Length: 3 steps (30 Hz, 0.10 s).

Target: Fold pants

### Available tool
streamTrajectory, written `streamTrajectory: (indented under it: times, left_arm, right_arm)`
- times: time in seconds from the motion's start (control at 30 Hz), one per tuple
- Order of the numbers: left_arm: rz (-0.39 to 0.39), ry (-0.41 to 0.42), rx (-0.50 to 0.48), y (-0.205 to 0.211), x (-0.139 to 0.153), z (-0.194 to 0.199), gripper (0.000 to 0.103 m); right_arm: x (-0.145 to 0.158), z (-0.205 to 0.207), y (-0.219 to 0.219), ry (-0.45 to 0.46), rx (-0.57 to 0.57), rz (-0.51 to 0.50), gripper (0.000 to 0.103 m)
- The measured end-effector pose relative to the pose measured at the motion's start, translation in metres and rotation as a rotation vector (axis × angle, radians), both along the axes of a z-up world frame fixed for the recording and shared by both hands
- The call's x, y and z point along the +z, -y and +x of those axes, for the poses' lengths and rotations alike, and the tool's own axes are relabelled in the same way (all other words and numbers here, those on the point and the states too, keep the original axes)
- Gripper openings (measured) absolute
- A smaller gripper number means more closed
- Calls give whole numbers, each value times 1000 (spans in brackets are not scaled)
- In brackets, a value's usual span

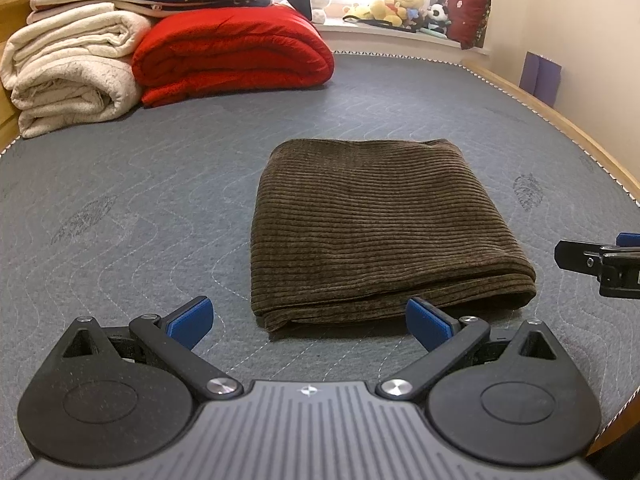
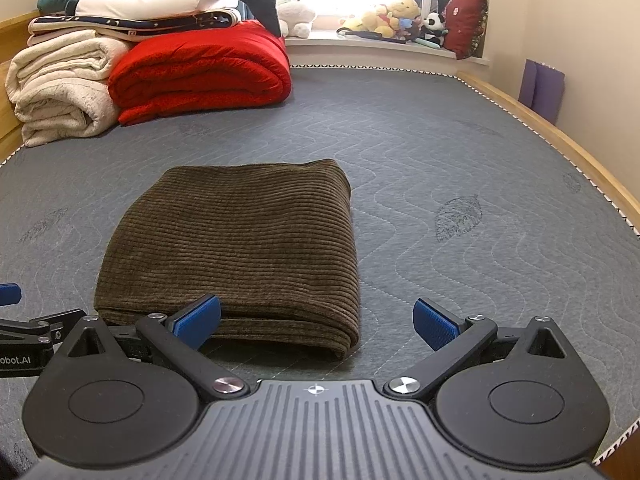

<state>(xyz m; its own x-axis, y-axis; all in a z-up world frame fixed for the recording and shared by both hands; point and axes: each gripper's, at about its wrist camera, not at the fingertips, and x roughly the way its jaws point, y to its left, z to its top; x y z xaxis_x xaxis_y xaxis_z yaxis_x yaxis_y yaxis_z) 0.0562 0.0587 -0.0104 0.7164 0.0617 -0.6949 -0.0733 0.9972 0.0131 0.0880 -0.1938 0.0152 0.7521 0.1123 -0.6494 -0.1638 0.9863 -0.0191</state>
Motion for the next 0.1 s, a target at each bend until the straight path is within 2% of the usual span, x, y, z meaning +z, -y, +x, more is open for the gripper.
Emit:
streamTrajectory:
  times: [0.1]
  left_arm:
    - [0,2,1,0,0,0,103]
  right_arm:
    - [0,0,0,-1,1,0,102]
